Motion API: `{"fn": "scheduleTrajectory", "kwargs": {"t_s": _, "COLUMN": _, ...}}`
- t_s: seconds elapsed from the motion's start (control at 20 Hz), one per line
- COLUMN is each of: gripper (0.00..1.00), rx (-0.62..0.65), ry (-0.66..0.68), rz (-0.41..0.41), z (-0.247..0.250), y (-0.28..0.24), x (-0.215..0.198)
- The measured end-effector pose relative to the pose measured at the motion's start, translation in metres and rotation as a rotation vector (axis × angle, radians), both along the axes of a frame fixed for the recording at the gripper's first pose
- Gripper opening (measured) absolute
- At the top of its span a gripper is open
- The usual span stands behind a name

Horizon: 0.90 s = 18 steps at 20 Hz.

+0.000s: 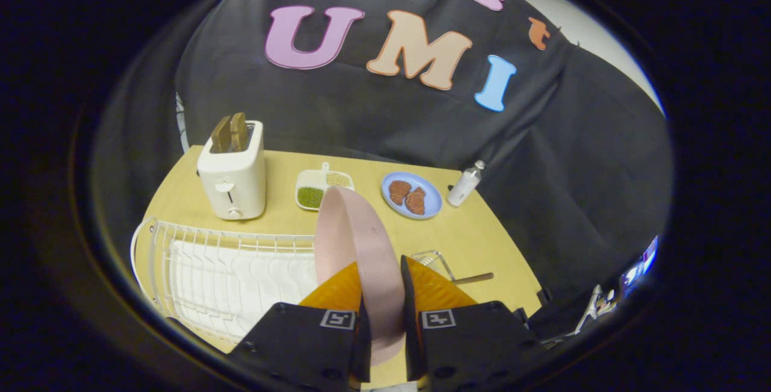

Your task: Take the plate from the dish rack, then take the spoon from the basket and place it into the plate.

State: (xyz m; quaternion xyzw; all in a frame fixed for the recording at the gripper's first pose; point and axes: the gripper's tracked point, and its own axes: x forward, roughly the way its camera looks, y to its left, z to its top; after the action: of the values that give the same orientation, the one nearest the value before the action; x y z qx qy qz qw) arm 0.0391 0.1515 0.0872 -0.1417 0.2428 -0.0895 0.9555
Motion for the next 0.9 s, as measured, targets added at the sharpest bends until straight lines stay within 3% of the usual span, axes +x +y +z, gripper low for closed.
{"fn": "scheduleTrajectory", "kwargs": {"t_s": 0.35, "gripper": 0.25, "rx": 0.201, "ry": -0.146, "rz": -0.173, "z": 0.022, "y": -0.09, "x": -0.058}}
{"fn": "scheduleTrajectory", "kwargs": {"t_s": 0.9, "gripper": 0.26, "rx": 0.508, "ry": -0.11, "rz": -0.478, "z": -0.096, "y": -0.195, "x": -0.12}}
